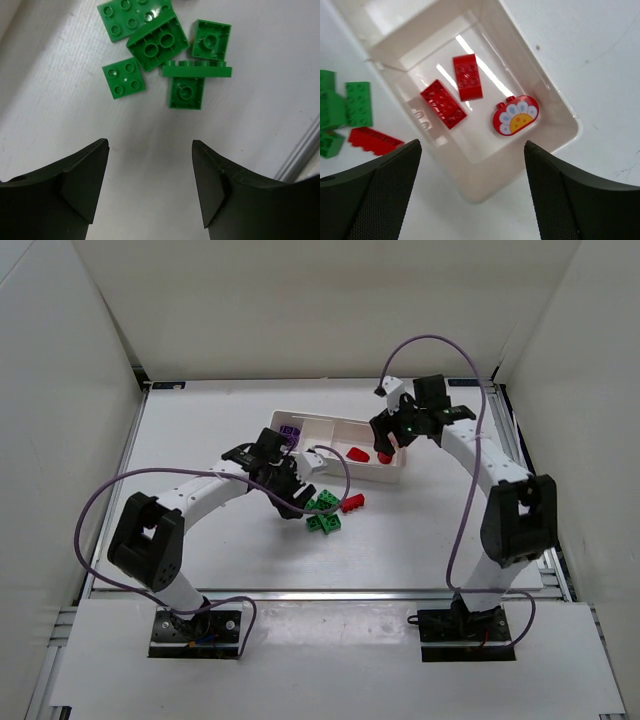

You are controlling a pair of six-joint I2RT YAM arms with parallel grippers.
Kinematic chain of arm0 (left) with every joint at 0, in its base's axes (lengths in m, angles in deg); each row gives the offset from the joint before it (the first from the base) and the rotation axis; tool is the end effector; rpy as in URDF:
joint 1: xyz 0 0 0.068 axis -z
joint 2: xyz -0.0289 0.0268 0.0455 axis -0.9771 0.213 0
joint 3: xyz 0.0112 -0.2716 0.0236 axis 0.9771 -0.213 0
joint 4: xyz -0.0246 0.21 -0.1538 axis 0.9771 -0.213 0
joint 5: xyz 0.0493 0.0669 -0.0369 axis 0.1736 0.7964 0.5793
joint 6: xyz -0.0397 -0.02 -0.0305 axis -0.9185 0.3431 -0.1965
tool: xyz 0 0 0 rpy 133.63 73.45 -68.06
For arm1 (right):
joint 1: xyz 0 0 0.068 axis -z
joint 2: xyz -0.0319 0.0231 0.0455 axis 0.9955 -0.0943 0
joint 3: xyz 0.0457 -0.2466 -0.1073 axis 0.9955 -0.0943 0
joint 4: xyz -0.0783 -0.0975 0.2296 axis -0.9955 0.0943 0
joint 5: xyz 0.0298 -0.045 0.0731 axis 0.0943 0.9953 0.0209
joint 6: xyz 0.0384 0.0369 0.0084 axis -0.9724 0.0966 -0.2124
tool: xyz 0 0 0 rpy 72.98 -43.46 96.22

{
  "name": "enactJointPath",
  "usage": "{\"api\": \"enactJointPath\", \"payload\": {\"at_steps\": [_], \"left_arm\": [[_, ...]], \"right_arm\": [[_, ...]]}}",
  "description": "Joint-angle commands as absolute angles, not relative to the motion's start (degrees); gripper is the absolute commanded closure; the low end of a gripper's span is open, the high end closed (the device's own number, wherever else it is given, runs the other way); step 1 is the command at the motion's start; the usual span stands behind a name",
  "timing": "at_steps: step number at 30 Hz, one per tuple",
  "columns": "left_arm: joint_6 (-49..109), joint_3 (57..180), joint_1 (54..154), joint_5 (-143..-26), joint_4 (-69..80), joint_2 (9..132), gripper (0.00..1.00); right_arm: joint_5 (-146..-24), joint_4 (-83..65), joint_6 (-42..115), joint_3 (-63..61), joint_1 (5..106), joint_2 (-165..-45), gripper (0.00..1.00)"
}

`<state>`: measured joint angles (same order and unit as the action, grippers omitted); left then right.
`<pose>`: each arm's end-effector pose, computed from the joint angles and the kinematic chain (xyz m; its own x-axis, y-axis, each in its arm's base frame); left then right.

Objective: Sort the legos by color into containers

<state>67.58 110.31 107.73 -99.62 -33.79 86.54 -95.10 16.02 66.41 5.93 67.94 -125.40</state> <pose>0.2685 -0.1717 0.2209 -0.4380 0.7162 -0.5434 0.8880 0.4388 -0.1374 0.3809 0.1250 0.2748 -0.4304 -0.5163 -0.7404 -0.7007 0.7082 -0.0864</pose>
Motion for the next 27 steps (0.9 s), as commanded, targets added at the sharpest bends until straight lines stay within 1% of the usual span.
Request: {"api": "enactJointPath", "payload": {"at_steps": [1,6,9,11,20,26,27], "left_arm": [[67.7,109.1,109.2,-92.8,-25.7,84.4,0.23],[67.5,110.0,110.7,-92.0,-23.0,88.5,0.22],[67.0,110.4,111.4,-91.5,-20.7,90.7,0.21],[66.4,111.6,111.6,-91.3,-20.4,92.0,0.21],[66.2,114.1,111.7,-91.6,-19.5,97.0,0.23],[66.0,115.8,111.9,-92.6,-19.7,99.9,0.28],[66.0,116.0,111.9,-92.7,-19.5,100.2,0.32]], "right_arm": [[-102.4,15.8,70.0,3.7,68.5,-116.9,0.14],[-110.6,19.2,77.9,-3.8,68.5,-108.8,0.14],[-112.4,21.2,81.9,-7.6,68.5,-105.4,0.14],[-112.3,21.5,82.5,-9.5,68.6,-103.5,0.14],[-110.2,23.3,81.3,-10.6,68.7,-101.9,0.14],[-109.7,24.1,81.5,-11.2,68.7,-101.1,0.13],[-109.7,24.3,81.7,-11.2,68.7,-101.0,0.13]]}}
